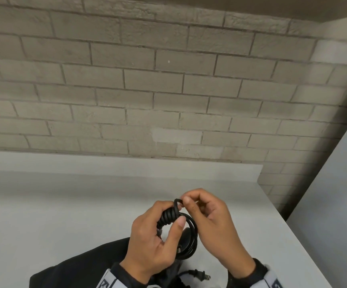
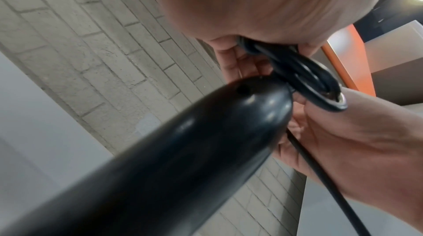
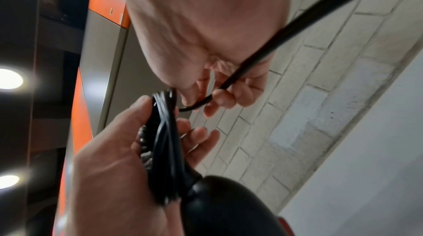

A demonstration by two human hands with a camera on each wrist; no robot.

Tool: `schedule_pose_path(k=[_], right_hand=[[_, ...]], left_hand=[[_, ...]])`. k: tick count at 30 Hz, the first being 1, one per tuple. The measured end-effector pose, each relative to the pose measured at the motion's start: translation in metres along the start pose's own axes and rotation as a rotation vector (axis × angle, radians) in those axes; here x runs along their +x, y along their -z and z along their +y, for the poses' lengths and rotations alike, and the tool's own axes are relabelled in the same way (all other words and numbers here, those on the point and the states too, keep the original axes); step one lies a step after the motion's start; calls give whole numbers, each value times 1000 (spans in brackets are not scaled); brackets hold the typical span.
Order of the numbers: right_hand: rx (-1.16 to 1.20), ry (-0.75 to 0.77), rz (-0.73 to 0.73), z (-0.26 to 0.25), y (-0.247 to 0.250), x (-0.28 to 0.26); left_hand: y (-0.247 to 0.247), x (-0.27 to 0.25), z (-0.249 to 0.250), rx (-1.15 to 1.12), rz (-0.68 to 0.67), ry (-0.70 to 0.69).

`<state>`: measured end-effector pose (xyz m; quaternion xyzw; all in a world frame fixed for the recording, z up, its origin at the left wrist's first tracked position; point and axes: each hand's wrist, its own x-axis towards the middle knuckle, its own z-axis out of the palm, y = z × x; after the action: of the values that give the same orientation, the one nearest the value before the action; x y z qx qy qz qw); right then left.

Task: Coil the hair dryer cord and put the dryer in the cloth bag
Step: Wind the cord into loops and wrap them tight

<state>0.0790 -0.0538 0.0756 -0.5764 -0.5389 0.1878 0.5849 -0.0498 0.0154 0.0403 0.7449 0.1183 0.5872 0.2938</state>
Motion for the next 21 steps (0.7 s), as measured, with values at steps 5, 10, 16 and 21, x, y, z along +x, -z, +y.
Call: schedule_pose_path(k=[5,10,16,21], right_hand=[[74,-96,-24,4,-1,-21],[60,-141,-43,4,-1,-25],[-46,-122,-142,3,5,-24],[-132,-94,-164,5,9,-19]], left_hand=[[-1,-2,-2,47,30,39],[2,3,-1,58,62,102],[-1,0,3,-22,64,271],[-3,3,2,-145,43,499]])
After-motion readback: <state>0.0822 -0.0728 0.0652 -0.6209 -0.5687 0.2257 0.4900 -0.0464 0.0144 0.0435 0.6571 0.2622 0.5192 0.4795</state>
